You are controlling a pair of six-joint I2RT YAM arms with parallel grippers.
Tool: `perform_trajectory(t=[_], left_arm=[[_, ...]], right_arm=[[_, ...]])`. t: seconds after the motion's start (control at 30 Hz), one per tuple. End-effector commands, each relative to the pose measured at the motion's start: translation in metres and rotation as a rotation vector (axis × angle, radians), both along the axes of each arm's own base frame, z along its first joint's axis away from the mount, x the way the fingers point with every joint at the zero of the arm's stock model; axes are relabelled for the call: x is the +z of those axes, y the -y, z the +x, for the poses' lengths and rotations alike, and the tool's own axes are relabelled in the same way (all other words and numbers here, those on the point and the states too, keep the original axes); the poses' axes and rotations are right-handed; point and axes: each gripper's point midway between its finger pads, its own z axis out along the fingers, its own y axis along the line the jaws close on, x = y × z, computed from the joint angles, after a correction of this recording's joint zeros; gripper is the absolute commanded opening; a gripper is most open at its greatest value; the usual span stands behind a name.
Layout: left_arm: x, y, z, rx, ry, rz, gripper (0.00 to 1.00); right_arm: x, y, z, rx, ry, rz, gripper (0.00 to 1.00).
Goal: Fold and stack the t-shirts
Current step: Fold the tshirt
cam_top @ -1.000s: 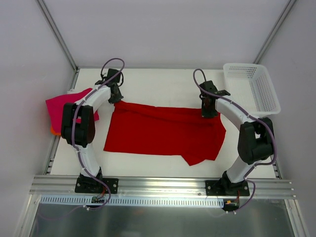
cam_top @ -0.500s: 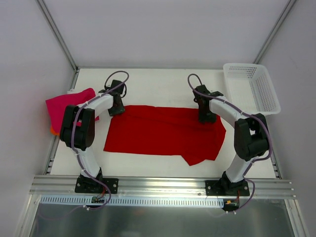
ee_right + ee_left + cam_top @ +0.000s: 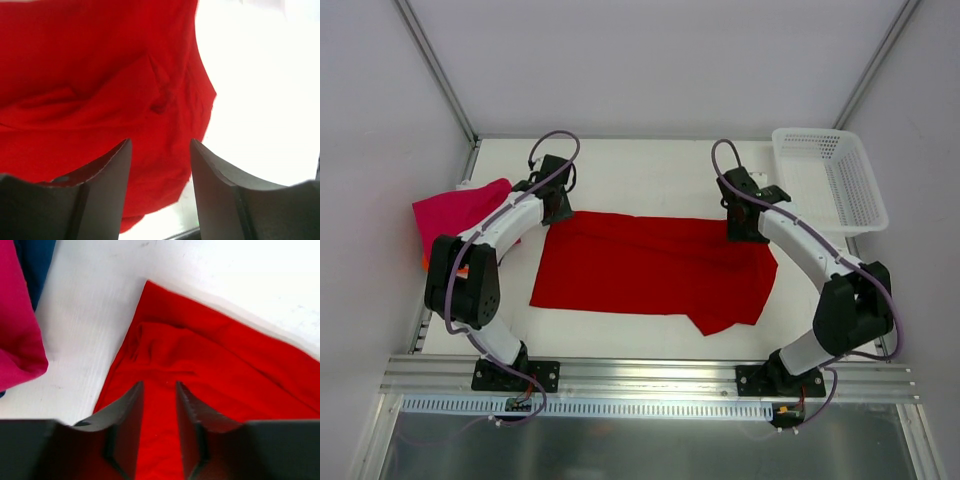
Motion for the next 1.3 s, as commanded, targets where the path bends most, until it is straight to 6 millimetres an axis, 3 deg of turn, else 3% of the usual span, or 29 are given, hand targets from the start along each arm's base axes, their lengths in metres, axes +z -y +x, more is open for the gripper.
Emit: perform_trajectory(t=[0.0,0.13,0.17,0.2,0.27,0.3,0.47,0.5,0.57,0.6,0.77,0.93,1.27], left_arm=[[0.017,0.008,0.017,0.005,0.039,-0.012,0.29],[0.017,0.014,0.022,0.006,0.045,-0.013,0.24],[0.023,0.014,0.03,0.001,0.061,-0.005,0.22],[0.011,0.014,0.035,-0.006,0.033,0.016,0.21],[0.013,0.019,0.049,-0.025,0.033,0.02,0.19],[0.0,0.02,0.05,-0.03,-0.003,0.029,0.16],[-0.018,0.022,0.069,-0.031,-0.032,0.046,0.13],[-0.03,0.023,0.071,-0.036,-0.062,0.055,0.13],[-0.033,0.028,0.08,-0.052,-0.075,0.038,0.12],[-0.045,0.029,0.08,-0.055,-0.106,0.038,0.12],[-0.062,0.023,0.08,-0.037,-0.17,0.057,0.11],[-0.072,0.004,0.066,0.0,-0.212,0.07,0.1],[-0.072,-0.027,0.045,0.062,-0.24,0.076,0.08]], right_arm=[[0.009,-0.009,0.022,0.024,0.013,0.013,0.52],[0.001,-0.026,0.05,0.045,0.023,0.06,0.47],[-0.009,-0.033,0.058,0.052,0.003,0.081,0.43],[-0.013,-0.035,0.064,0.053,-0.003,0.095,0.41],[-0.019,-0.041,0.077,0.053,-0.019,0.131,0.35],[-0.034,-0.041,0.081,0.048,-0.055,0.125,0.31],[-0.058,-0.044,0.1,0.036,-0.101,0.147,0.19],[-0.058,-0.045,0.106,0.033,-0.096,0.157,0.13],[-0.069,-0.043,0.111,0.022,-0.12,0.168,0.08],[-0.068,-0.042,0.117,0.013,-0.114,0.18,0.07],[-0.085,-0.032,0.118,-0.016,-0.169,0.173,0.05],[-0.101,-0.008,0.098,-0.076,-0.244,0.115,0.04],[-0.104,0.015,0.076,-0.152,-0.273,0.099,0.05]])
